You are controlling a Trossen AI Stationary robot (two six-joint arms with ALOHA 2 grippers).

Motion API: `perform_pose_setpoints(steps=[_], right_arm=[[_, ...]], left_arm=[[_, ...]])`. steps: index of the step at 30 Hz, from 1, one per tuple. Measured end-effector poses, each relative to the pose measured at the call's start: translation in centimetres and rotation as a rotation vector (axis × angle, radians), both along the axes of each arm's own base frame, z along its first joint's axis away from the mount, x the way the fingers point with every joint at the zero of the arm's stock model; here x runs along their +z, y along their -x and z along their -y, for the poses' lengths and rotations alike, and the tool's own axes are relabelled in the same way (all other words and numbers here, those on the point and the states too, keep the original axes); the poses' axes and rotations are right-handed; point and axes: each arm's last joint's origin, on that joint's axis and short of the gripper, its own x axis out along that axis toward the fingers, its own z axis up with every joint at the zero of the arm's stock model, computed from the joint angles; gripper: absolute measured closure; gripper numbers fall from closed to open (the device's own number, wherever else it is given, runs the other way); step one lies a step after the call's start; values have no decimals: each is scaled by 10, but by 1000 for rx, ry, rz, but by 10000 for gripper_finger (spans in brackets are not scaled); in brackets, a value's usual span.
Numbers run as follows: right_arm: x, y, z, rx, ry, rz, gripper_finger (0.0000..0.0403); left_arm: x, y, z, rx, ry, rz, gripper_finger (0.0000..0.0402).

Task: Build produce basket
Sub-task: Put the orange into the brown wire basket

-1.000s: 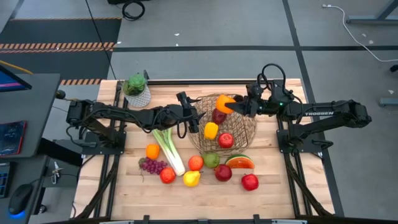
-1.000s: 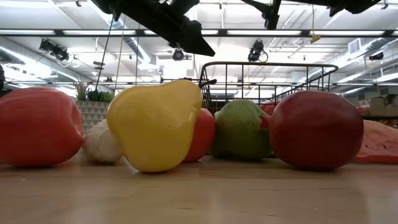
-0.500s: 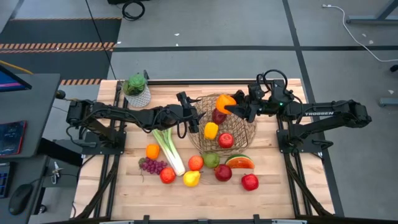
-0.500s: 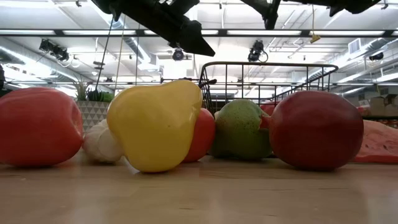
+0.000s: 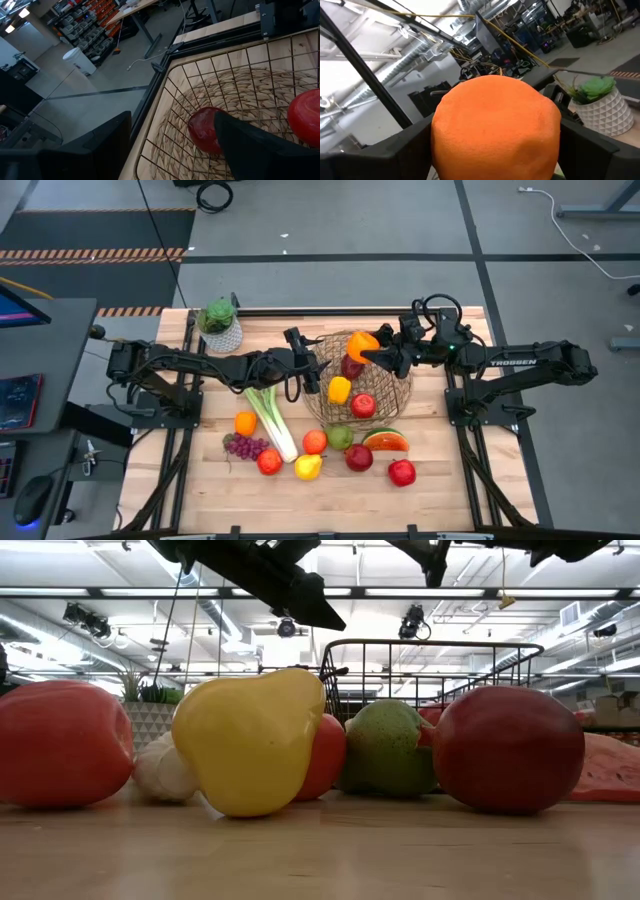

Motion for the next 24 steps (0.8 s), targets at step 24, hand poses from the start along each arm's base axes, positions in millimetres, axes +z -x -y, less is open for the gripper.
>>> perform_pose_setpoints(steps=[24], right_arm=[[-11, 10, 2, 697, 182, -104, 50]], left_arm=[[-1, 0, 0, 0, 0, -6, 113]])
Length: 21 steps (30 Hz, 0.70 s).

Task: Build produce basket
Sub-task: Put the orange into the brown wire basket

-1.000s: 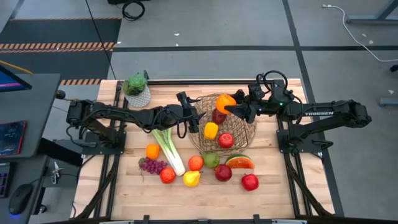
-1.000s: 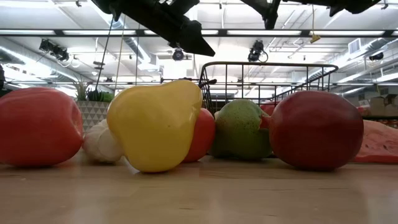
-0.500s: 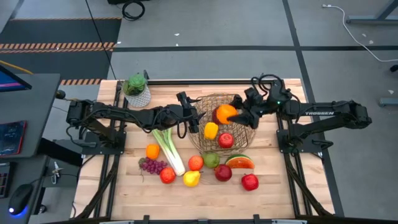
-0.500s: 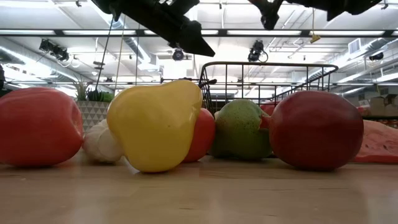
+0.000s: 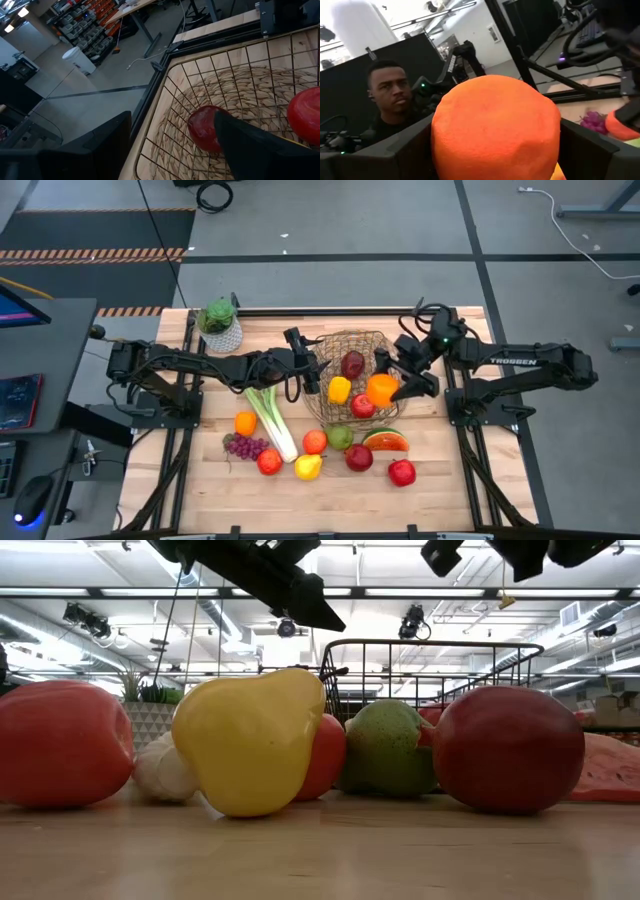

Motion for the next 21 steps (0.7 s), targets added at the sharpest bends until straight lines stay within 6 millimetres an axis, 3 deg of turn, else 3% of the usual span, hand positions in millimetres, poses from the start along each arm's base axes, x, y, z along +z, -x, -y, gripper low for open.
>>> perform_pose_setpoints(steps=[9, 16, 21], right_arm=[[-13, 1, 13, -125, 7, -107, 50], [-37, 5, 13, -114, 58, -292, 50], [-46, 9, 12, -90, 145, -319, 50]], left_arm=[[0, 0, 0, 0, 0, -1, 113], [0, 0, 0, 0, 0, -2, 113], [0, 0, 0, 0, 0, -1, 113]])
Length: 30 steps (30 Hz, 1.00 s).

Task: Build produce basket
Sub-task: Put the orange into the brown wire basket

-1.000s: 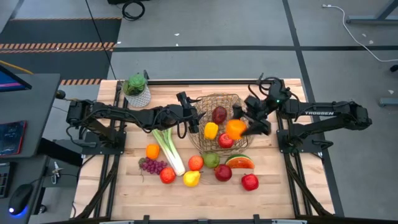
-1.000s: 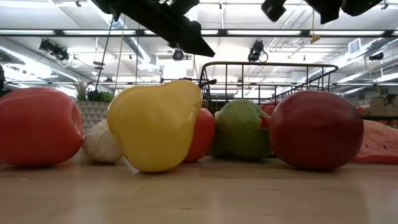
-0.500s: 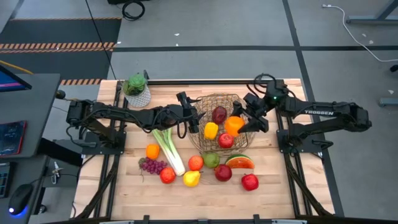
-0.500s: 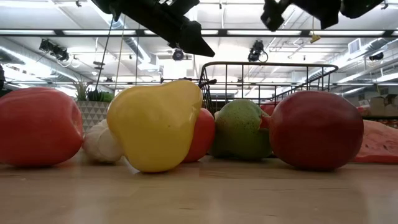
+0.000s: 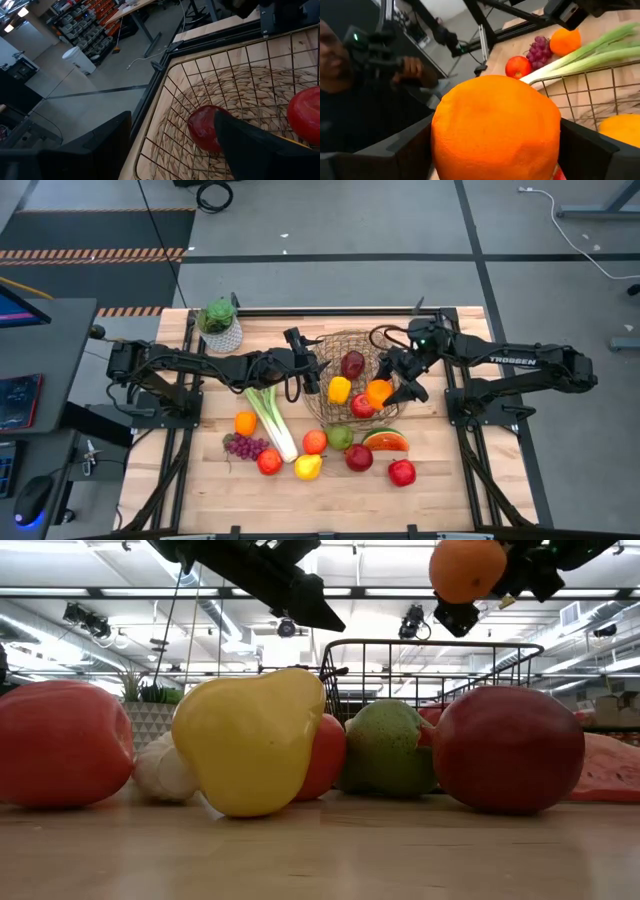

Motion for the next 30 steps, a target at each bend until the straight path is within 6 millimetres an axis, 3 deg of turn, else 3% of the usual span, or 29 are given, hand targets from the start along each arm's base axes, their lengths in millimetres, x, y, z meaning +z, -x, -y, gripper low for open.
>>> perform_pose_setpoints(steps=[11, 19, 30], right_arm=[[-7, 4, 0, 6, 2, -61, 50], [-16, 9, -1, 17, 113, -106, 50], [22, 7, -23, -27, 346, -203, 50]], left_arm=[[0, 0, 0, 1, 0, 0, 113], [0, 0, 0, 1, 0, 1, 113], [0, 0, -4, 13, 0, 1, 113]])
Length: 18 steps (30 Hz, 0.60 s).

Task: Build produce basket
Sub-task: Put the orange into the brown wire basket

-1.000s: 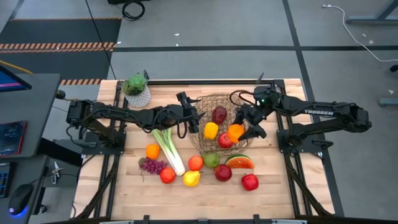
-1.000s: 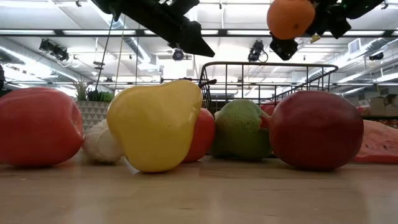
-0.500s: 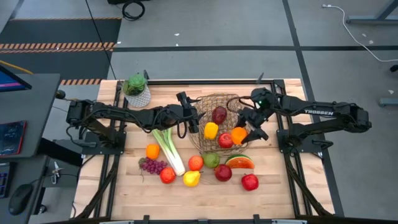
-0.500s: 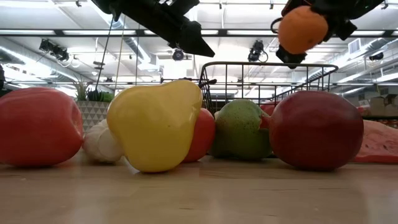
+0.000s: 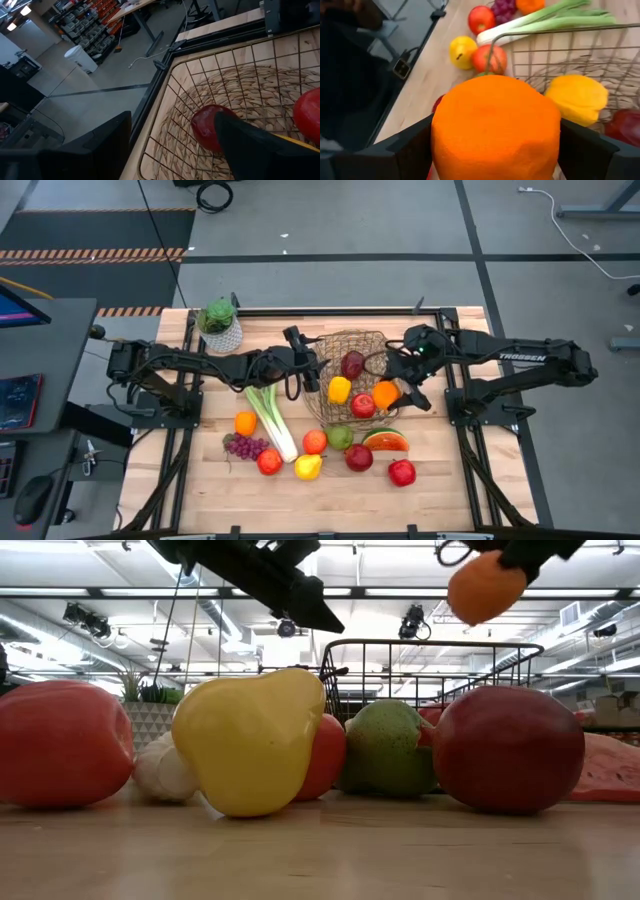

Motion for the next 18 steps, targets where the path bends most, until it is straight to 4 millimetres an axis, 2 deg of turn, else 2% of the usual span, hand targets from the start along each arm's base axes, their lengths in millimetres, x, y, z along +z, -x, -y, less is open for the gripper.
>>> perform_pose_setpoints(steps=[7, 18], right_arm=[[9, -7, -18, 28, 37, -62, 50], [14, -31, -31, 83, 66, -178, 50]], left_arm=[[0, 0, 0, 1, 0, 1, 113], [0, 0, -4, 13, 6, 4, 113]])
